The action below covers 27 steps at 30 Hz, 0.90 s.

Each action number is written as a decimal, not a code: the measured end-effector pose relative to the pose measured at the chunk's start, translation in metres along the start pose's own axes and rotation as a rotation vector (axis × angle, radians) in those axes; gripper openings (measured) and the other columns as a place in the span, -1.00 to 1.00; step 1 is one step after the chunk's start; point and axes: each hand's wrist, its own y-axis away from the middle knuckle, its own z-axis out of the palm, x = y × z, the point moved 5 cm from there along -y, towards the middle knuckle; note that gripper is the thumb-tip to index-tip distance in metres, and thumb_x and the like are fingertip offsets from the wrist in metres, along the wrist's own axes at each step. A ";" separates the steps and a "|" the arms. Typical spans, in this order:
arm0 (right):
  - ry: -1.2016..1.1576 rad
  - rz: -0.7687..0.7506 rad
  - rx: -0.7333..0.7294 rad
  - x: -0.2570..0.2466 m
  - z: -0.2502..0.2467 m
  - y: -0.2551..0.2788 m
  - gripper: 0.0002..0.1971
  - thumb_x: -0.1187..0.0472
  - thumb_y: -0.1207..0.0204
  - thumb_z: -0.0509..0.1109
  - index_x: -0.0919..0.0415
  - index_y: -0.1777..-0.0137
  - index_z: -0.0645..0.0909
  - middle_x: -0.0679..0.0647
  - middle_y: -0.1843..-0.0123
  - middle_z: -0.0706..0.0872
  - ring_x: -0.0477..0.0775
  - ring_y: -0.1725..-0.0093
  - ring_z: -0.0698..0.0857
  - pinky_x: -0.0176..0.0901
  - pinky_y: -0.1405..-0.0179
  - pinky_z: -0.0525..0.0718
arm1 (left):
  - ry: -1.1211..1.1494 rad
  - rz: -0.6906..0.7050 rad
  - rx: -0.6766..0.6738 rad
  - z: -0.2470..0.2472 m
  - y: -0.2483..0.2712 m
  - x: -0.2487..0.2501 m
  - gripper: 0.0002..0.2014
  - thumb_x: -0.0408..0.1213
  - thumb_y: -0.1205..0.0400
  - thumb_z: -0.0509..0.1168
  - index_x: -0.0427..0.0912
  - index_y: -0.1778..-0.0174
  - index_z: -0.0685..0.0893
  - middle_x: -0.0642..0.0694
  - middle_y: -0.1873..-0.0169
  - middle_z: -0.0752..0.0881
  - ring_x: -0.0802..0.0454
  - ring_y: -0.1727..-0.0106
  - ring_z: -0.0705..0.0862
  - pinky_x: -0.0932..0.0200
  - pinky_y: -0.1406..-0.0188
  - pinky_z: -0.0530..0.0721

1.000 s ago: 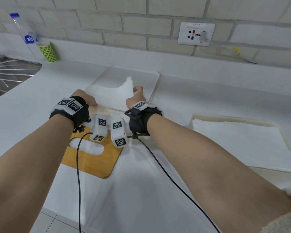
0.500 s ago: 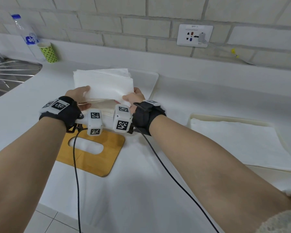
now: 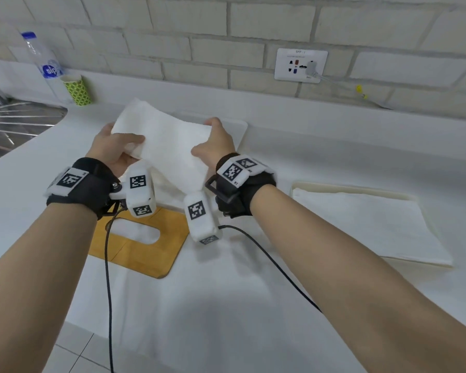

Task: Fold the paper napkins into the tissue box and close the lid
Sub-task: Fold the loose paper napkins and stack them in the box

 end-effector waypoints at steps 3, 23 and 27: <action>0.066 -0.048 -0.097 -0.010 -0.015 0.013 -0.58 0.39 -0.41 0.42 0.29 -0.28 0.48 0.11 -0.13 0.60 0.10 -0.07 0.61 -0.23 0.12 0.56 | 0.038 0.089 -0.076 0.010 0.018 0.013 -0.55 -0.58 -0.54 0.31 -0.18 -0.33 0.52 -0.12 -0.12 0.69 -0.07 -0.06 0.71 0.12 0.19 0.79; -0.228 -0.255 0.016 0.005 -0.095 0.155 -0.80 0.30 -0.65 0.16 0.05 -0.20 0.30 -0.31 0.07 0.54 -0.22 0.04 0.58 -0.59 0.09 0.48 | -0.258 0.335 -0.387 0.100 0.207 -0.004 -0.35 -0.22 -0.32 0.49 -0.12 -0.37 0.50 -0.06 -0.21 0.72 0.00 -0.21 0.71 0.04 -0.10 0.72; -0.122 -0.223 -0.100 0.024 -0.097 0.181 -0.76 0.29 -0.65 0.12 0.02 -0.20 0.18 -0.28 0.07 0.52 -0.09 0.01 0.62 -0.39 0.09 0.55 | -0.355 0.440 -0.300 0.107 0.241 -0.033 -0.49 -0.44 -0.52 0.37 0.10 -0.23 0.32 0.10 -0.18 0.59 0.34 -0.17 0.61 0.16 -0.15 0.64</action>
